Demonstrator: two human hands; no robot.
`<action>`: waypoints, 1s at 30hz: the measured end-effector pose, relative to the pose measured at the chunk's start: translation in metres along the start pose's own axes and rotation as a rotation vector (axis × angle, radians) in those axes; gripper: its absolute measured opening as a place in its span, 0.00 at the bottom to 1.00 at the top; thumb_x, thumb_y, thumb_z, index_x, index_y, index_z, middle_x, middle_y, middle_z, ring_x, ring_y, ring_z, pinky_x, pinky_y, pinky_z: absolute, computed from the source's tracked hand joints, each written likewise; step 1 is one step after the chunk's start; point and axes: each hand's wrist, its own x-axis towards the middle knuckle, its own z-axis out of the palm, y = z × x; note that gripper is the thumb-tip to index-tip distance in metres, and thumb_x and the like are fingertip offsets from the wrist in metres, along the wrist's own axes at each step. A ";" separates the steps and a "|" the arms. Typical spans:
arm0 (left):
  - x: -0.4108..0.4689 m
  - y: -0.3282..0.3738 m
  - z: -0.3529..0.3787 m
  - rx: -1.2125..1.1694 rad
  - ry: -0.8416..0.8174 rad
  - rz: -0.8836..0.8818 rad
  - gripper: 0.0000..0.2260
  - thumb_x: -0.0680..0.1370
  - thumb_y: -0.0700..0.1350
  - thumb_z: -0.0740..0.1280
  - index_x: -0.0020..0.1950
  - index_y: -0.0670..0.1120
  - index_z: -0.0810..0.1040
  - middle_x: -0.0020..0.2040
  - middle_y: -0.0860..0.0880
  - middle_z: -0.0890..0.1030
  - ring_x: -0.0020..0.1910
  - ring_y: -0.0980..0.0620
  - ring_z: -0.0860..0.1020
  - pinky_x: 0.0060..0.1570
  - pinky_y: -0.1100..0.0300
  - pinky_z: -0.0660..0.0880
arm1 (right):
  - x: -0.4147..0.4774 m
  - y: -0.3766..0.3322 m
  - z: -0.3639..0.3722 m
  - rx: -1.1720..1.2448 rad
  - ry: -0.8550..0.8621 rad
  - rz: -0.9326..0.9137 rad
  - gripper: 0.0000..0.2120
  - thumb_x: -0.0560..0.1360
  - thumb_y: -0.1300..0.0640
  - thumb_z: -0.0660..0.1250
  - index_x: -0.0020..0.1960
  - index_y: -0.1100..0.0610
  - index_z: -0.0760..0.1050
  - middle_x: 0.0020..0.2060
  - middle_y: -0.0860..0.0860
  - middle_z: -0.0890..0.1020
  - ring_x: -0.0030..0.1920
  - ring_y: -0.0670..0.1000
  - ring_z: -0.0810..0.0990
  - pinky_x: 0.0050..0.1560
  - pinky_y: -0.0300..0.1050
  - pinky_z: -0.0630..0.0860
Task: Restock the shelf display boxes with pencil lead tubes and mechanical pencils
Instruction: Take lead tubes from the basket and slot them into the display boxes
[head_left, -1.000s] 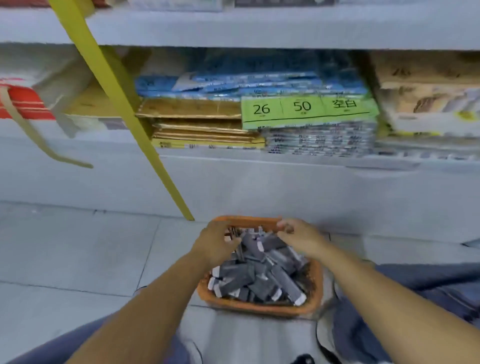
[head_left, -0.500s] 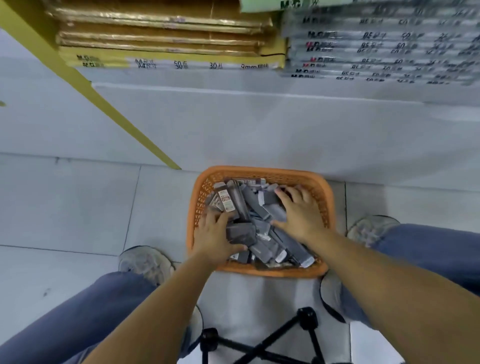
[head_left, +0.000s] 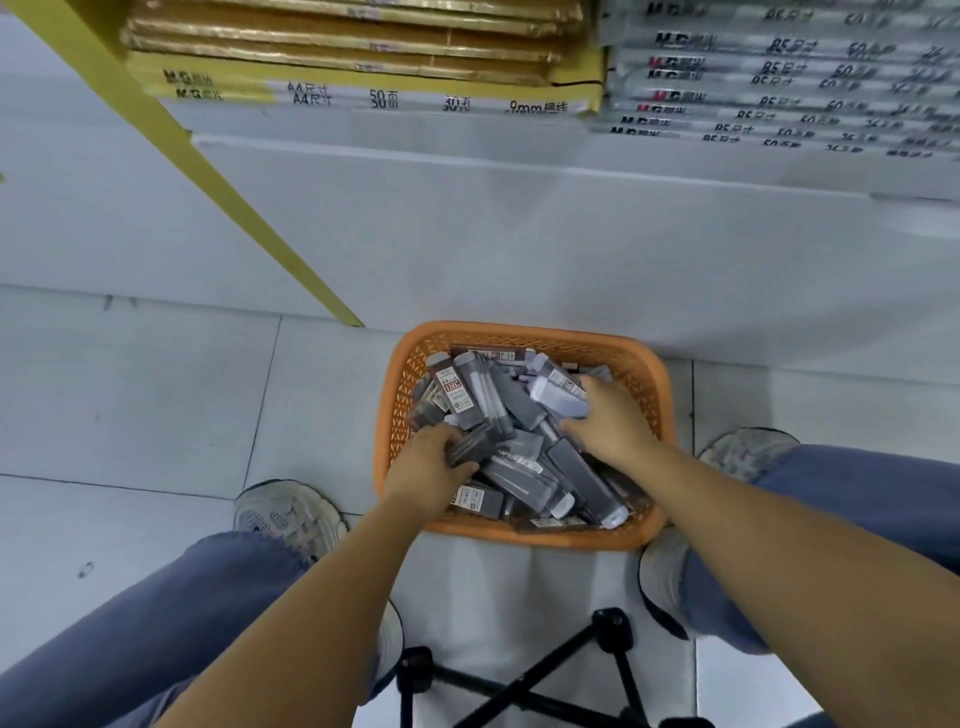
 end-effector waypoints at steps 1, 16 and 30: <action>-0.002 -0.001 -0.002 -0.049 0.015 -0.023 0.09 0.77 0.50 0.72 0.51 0.54 0.72 0.45 0.54 0.77 0.41 0.55 0.77 0.38 0.60 0.70 | 0.001 -0.001 -0.002 0.047 -0.005 0.036 0.18 0.72 0.58 0.72 0.61 0.55 0.74 0.56 0.52 0.81 0.54 0.54 0.79 0.51 0.47 0.76; -0.044 0.088 -0.087 -1.224 -0.062 0.008 0.12 0.71 0.49 0.79 0.49 0.45 0.82 0.34 0.49 0.79 0.32 0.51 0.77 0.38 0.56 0.75 | -0.059 -0.101 -0.095 0.563 0.075 -0.107 0.09 0.73 0.52 0.71 0.47 0.42 0.73 0.39 0.38 0.82 0.36 0.32 0.78 0.28 0.26 0.69; -0.150 0.188 -0.203 -1.368 0.084 0.419 0.14 0.72 0.49 0.74 0.54 0.44 0.86 0.53 0.38 0.85 0.50 0.41 0.85 0.51 0.48 0.81 | -0.163 -0.229 -0.186 0.912 0.168 -0.489 0.11 0.80 0.59 0.62 0.60 0.46 0.74 0.51 0.46 0.83 0.47 0.39 0.82 0.41 0.30 0.75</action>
